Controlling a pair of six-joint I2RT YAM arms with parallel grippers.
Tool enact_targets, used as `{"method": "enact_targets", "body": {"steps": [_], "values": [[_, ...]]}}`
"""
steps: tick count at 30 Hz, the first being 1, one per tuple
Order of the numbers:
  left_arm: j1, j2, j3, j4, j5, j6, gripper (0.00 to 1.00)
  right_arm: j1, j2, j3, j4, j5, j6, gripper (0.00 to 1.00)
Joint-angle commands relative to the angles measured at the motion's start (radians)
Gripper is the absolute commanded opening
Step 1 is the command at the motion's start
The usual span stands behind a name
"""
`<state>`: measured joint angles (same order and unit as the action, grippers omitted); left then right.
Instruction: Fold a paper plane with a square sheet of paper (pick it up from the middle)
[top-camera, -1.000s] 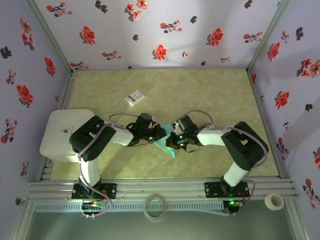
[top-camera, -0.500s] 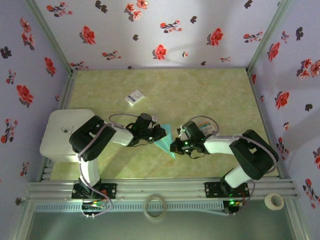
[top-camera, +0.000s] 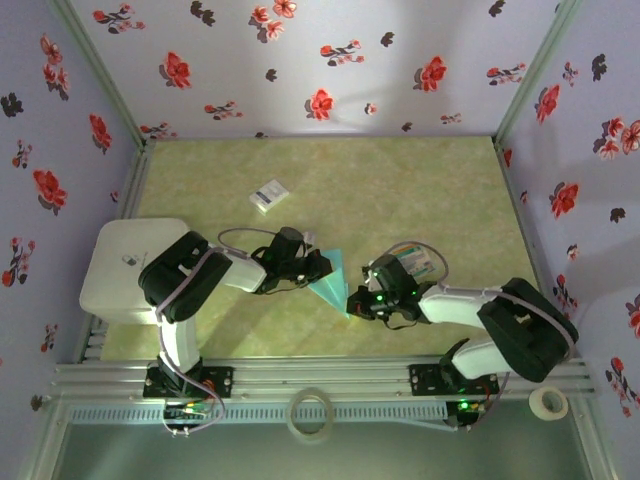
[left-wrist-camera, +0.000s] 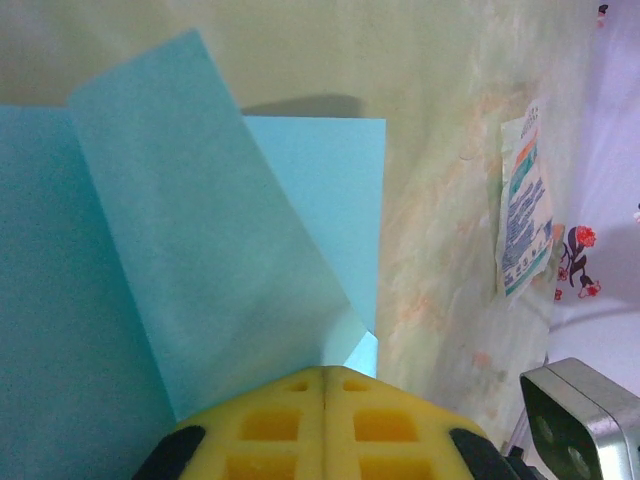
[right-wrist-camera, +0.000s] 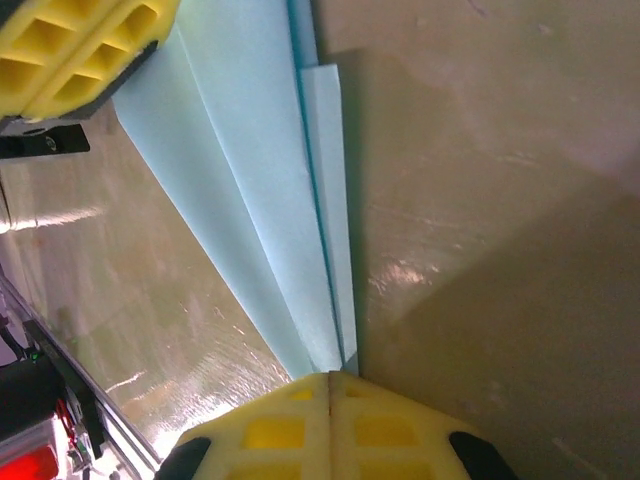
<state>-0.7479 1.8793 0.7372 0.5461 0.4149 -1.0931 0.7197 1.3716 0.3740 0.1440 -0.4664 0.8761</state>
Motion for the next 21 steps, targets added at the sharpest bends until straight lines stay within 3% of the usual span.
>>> {"method": "enact_targets", "body": {"steps": [1,11,21], "values": [[0.024,0.039,-0.04,-0.107,-0.062,0.008,0.02,0.016,-0.014,-0.047,-0.168,0.017,0.019,0.02],[0.022,0.033,-0.041,-0.104,-0.052,0.011,0.02,0.014,-0.152,0.111,-0.278,0.058,-0.015,0.03],[0.022,0.035,-0.04,-0.105,-0.05,0.012,0.02,0.016,0.117,0.223,-0.141,-0.047,-0.012,0.03]]}}
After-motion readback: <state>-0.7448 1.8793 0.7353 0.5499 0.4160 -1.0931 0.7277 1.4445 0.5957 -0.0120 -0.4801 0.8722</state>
